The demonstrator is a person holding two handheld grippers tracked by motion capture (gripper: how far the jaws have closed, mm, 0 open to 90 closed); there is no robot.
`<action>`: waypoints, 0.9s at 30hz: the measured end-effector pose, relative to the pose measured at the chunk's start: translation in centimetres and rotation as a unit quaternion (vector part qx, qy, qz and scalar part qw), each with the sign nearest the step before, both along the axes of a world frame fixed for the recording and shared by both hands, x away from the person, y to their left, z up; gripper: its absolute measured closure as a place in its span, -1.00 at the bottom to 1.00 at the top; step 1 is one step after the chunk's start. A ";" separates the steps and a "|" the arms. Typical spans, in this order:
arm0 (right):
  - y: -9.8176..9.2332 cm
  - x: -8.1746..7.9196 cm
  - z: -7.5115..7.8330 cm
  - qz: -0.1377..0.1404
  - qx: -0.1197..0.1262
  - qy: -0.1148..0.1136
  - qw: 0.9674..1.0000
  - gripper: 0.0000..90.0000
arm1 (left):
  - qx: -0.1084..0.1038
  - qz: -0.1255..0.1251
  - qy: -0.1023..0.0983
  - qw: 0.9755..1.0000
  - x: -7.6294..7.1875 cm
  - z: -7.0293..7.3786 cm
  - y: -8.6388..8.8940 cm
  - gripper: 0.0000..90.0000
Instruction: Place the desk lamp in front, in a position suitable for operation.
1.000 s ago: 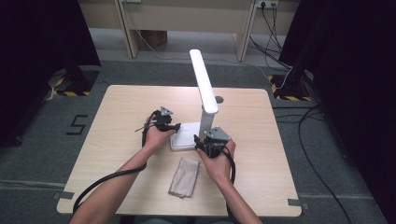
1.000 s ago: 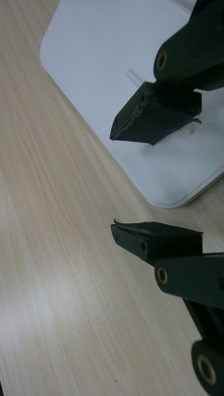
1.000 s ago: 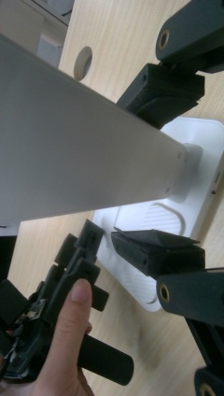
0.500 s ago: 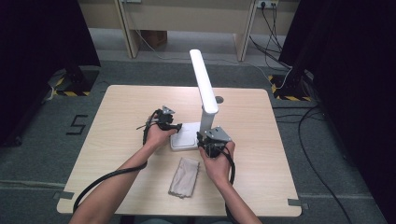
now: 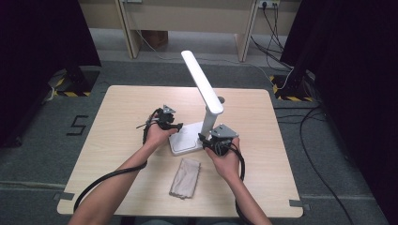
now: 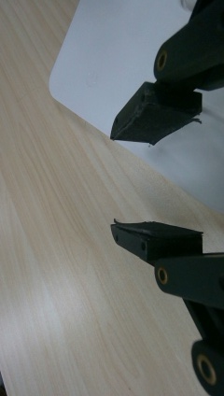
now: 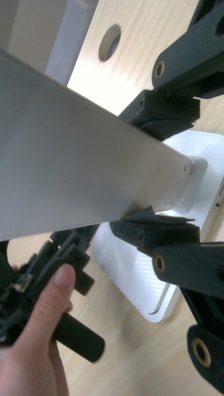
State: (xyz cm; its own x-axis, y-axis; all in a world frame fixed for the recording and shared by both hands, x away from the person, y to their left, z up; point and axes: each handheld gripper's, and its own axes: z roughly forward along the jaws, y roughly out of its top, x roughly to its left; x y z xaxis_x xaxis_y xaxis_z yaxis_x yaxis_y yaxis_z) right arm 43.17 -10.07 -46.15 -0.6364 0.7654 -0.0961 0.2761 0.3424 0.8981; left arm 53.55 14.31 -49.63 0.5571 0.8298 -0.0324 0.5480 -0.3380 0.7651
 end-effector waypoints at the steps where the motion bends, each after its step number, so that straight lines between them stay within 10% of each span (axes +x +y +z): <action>1: 0.0 0.0 0.0 0.000 0.000 0.000 1.000 0.21 | 0.000 0.000 0.000 1.000 0.0 0.0 0.0 0.08; 7: -0.7 0.6 0.1 0.035 -0.002 0.005 0.999 0.19 | 0.011 -0.002 0.003 1.000 0.0 0.1 0.5 0.31; 13: -1.0 -0.7 0.5 -0.001 0.013 0.008 1.000 -0.03 | 0.022 0.004 0.004 1.000 0.1 0.1 1.1 0.61; 22: -0.5 -3.1 0.6 -0.045 0.020 0.035 0.998 0.84 | 0.051 -0.013 0.020 0.998 0.0 -0.5 1.1 0.95; 27: -0.6 -2.8 0.7 -0.055 0.022 0.038 0.998 0.99 | 0.055 -0.023 0.027 0.998 0.0 -1.0 0.9 0.99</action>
